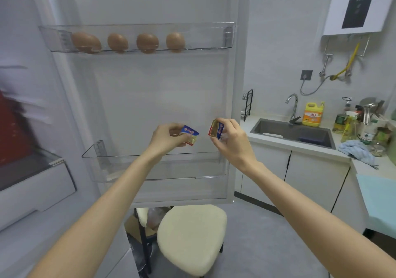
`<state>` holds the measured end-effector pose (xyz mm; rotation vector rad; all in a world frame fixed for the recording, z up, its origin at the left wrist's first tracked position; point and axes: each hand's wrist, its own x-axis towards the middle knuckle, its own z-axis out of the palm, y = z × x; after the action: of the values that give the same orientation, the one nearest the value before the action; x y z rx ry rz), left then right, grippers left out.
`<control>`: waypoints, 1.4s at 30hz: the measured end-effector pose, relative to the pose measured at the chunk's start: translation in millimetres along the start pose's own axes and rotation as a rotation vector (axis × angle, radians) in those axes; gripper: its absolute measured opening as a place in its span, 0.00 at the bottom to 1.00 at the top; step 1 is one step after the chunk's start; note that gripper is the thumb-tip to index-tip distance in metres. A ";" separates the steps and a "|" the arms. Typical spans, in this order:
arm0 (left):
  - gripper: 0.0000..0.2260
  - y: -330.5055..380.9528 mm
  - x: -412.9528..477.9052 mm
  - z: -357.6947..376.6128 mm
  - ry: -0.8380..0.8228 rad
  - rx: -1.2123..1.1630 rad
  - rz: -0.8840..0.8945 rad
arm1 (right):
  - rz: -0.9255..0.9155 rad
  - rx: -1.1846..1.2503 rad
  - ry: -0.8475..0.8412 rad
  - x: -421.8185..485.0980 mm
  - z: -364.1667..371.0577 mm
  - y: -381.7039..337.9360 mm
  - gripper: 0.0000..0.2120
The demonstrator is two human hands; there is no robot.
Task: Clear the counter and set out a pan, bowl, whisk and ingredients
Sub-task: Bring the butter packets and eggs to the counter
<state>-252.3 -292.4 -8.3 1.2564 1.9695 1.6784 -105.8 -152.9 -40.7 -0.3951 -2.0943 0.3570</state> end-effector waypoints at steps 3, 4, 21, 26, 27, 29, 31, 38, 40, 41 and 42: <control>0.08 8.3 -20.6 20.5 0.140 -0.127 0.097 | 0.008 0.093 0.061 -15.2 -11.6 0.6 0.22; 0.08 10.9 -26.9 29.1 0.185 -0.145 0.132 | 0.010 0.105 0.074 -20.9 -15.4 2.3 0.22; 0.09 49.4 -68.9 252.3 0.161 -0.101 0.206 | 0.115 0.017 0.023 -110.0 -164.7 141.2 0.24; 0.11 53.3 -55.1 320.9 0.180 -0.078 0.116 | 0.136 -0.047 -0.024 -123.2 -208.6 191.5 0.23; 0.11 54.4 -51.6 332.8 0.163 -0.077 0.100 | 0.148 -0.058 -0.033 -124.7 -215.1 202.0 0.23; 0.12 54.5 -42.3 351.6 0.133 -0.081 0.067 | 0.163 -0.075 -0.049 -124.6 -224.0 218.0 0.24; 0.12 54.4 -28.7 369.2 0.103 -0.094 0.038 | 0.174 -0.086 -0.047 -121.5 -230.1 234.7 0.23; 0.13 29.4 43.8 423.5 0.031 -0.218 -0.032 | 0.209 -0.123 -0.043 -83.7 -225.1 305.8 0.24; 0.13 17.7 72.9 435.2 0.038 -0.234 -0.050 | 0.207 -0.137 -0.043 -65.6 -217.5 329.2 0.24; 0.13 11.3 88.9 441.0 0.037 -0.246 -0.055 | 0.210 -0.140 -0.047 -55.4 -212.5 341.8 0.24; 0.12 3.6 111.0 448.2 0.039 -0.255 -0.055 | 0.210 -0.150 -0.052 -41.2 -205.1 357.8 0.24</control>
<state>-11.5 90.2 -102.0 1.0751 1.7260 1.8690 139.4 174.1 -109.9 -0.7050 -2.1430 0.3369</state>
